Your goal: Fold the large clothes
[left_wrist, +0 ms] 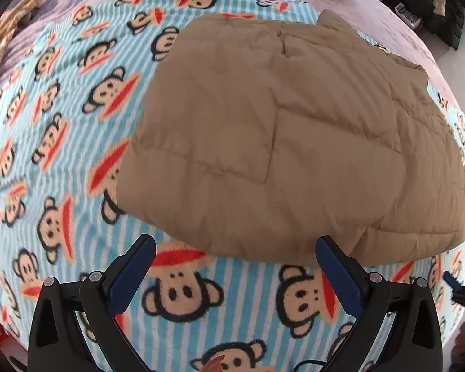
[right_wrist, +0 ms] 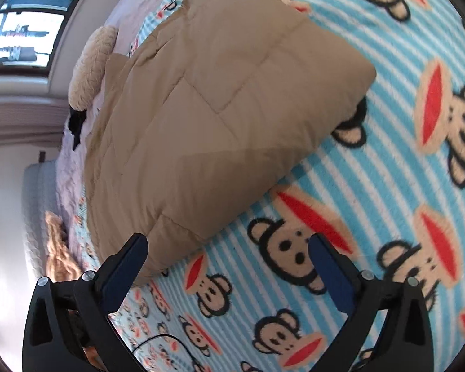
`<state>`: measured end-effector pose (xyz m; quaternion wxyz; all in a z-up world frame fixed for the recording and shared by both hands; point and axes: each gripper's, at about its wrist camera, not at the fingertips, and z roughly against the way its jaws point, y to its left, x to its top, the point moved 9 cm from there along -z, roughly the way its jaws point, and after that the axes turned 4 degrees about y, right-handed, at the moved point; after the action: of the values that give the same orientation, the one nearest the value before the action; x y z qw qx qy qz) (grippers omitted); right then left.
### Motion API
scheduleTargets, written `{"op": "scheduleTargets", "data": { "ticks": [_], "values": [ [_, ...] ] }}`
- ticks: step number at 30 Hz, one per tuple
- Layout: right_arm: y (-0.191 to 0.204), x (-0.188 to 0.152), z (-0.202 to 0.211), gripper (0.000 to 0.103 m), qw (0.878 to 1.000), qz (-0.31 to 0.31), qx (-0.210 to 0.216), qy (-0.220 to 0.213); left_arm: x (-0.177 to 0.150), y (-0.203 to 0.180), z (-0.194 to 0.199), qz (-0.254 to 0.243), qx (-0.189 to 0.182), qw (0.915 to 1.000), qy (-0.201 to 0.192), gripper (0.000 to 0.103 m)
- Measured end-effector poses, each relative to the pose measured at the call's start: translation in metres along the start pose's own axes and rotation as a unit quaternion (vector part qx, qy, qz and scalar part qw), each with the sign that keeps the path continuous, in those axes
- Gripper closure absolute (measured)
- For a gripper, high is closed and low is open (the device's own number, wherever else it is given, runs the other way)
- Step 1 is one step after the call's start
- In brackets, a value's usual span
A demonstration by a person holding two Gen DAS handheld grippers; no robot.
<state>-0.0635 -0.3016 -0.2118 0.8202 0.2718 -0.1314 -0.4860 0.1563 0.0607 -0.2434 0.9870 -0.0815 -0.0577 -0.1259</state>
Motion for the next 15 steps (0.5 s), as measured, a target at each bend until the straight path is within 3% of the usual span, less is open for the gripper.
{"op": "scheduleTargets", "data": {
  "ticks": [5, 9, 15],
  "values": [
    [-0.006, 0.000, 0.001, 0.000, 0.999, -0.026, 0.034, -0.016, -0.012, -0.001, -0.006, 0.016, -0.039, 0.9990, 0.012, 0.000],
    [-0.015, 0.001, -0.002, 0.000, 0.997, -0.056, 0.054, -0.018, -0.016, 0.000, -0.009, 0.021, -0.035, 0.9991, 0.011, 0.000],
    [-0.020, 0.000, -0.009, 0.000, 0.995, -0.074, 0.073, -0.008, -0.018, 0.001, -0.020, 0.042, -0.063, 0.9969, 0.019, 0.000]
  ]
}}
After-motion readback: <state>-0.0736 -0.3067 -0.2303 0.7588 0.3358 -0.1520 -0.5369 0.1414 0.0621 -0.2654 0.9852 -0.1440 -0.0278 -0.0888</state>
